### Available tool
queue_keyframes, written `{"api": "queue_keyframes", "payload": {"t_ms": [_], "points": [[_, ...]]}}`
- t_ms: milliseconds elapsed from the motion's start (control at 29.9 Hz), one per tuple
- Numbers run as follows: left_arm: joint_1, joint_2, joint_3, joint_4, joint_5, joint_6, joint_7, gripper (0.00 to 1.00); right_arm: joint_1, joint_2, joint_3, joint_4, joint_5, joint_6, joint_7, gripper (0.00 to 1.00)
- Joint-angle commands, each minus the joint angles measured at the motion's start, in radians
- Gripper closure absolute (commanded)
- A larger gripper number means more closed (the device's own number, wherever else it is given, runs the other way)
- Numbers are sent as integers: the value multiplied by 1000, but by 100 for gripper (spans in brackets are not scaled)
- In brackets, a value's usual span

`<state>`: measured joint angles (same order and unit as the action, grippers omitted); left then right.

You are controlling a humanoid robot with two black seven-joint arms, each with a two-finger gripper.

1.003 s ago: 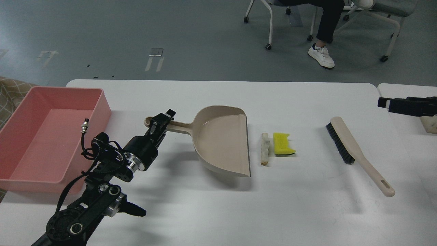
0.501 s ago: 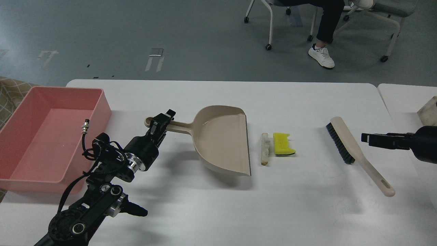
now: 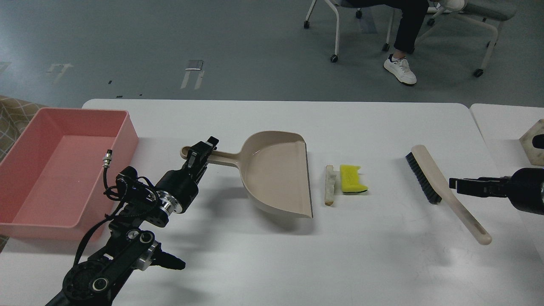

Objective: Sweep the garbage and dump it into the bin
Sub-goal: 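Move the right gripper to the wooden brush handle, then grasp the brush handle with the right gripper and lift it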

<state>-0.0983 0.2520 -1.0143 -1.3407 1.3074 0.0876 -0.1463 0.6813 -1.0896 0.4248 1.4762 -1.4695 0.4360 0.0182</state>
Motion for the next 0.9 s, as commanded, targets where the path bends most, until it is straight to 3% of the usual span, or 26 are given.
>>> {"api": "queue_keyframes", "payload": {"t_ms": [0, 735, 869], "points": [[0, -2, 0, 0, 0, 0, 1, 100, 0, 39, 0, -4, -2, -2, -67, 13], [0, 1, 0, 0, -7, 1, -26, 100, -78, 69, -5, 13, -52, 9, -103, 15], [6, 3, -1, 0, -7, 1, -26, 100, -80, 70, -5, 10, -52, 9, -110, 20]]}}
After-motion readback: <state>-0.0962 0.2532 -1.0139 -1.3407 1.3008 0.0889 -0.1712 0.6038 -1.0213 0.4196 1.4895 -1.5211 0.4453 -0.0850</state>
